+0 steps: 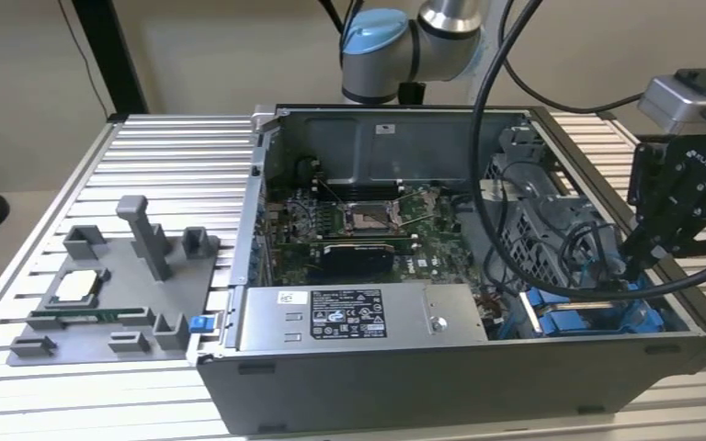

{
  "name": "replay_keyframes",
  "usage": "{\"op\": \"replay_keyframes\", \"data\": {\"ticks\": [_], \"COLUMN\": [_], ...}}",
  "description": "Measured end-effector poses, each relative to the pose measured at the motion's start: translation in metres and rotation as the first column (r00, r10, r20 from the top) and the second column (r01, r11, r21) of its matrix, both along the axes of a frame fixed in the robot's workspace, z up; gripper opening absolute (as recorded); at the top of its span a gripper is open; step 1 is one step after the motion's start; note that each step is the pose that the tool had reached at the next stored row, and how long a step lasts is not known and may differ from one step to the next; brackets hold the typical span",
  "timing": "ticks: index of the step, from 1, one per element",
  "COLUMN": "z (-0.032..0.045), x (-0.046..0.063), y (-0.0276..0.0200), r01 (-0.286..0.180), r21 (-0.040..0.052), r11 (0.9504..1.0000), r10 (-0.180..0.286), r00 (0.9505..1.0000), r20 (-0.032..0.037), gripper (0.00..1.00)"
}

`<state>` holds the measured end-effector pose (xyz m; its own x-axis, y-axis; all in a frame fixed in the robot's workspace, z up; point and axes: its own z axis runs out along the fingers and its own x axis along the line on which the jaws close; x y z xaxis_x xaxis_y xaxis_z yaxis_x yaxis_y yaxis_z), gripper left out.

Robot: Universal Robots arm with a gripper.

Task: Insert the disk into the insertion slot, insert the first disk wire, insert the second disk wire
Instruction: 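Insert the second disk wire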

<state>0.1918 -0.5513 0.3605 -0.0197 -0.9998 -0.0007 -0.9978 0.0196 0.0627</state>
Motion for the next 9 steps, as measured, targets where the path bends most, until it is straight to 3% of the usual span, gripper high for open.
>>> {"op": "replay_keyframes", "data": {"ticks": [4, 9], "z": [0.0016, 0.0048], "x": [0.0000, 0.0006], "y": [-0.0001, -0.0005], "r01": [0.010, 0.015], "r21": [-0.0002, -0.0001], "r11": [1.0000, 0.9999], "r10": [-0.010, -0.015], "r00": [0.9999, 0.9998], "r20": [-0.0087, -0.0135], "gripper": [1.00, 1.00]}}
